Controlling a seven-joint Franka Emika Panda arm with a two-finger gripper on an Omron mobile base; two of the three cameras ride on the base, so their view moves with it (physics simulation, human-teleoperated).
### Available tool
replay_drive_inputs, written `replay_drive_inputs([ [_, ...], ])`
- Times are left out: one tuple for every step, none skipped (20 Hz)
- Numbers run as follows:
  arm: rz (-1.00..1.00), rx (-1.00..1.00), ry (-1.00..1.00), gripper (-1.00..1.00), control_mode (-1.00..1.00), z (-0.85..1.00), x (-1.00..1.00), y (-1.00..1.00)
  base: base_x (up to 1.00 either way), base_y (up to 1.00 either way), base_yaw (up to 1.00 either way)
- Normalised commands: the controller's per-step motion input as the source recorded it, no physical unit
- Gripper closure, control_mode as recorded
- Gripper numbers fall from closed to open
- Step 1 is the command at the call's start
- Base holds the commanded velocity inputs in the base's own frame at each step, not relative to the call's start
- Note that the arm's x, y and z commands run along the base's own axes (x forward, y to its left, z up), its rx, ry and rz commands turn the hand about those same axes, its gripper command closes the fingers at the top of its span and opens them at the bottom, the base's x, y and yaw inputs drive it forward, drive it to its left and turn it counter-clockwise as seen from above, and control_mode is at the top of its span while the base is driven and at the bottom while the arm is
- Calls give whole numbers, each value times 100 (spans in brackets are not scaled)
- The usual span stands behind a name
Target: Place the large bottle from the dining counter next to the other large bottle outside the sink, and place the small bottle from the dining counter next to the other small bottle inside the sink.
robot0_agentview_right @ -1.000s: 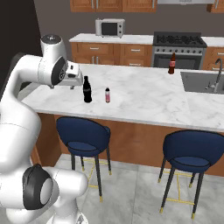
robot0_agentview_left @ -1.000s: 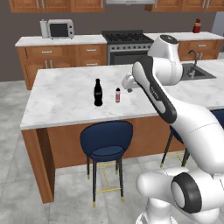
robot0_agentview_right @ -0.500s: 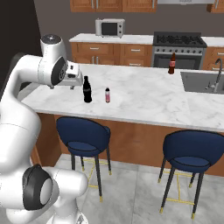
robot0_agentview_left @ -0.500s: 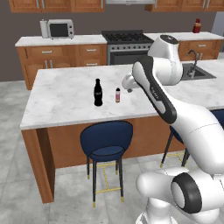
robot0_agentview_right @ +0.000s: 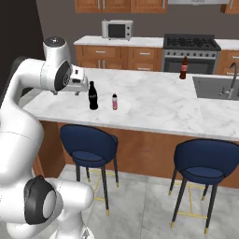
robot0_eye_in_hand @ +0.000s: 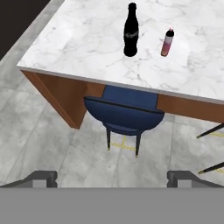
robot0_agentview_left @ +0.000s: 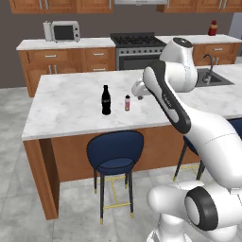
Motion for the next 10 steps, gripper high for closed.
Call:
replay_drive_inputs([
  [0, 0, 0, -100, 100, 0, 0, 0, 29, 1, 0],
  [0, 0, 0, -100, 100, 0, 0, 0, 31, 0, 0],
  [0, 0, 0, -100, 100, 0, 0, 0, 44, 0, 0],
  [0, 0, 0, -100, 100, 0, 0, 0, 61, 6, 0],
  [0, 0, 0, -100, 100, 0, 0, 0, 66, 7, 0],
  [0, 0, 0, -100, 100, 0, 0, 0, 64, 7, 0],
  [0, 0, 0, -100, 100, 0, 0, 0, 66, 6, 0],
  [0, 0, 0, -100, 100, 0, 0, 0, 66, 10, 0],
  [0, 0, 0, -100, 100, 0, 0, 0, 61, 18, -2],
  [0, 0, 0, -100, 100, 0, 0, 0, 56, 17, -2],
])
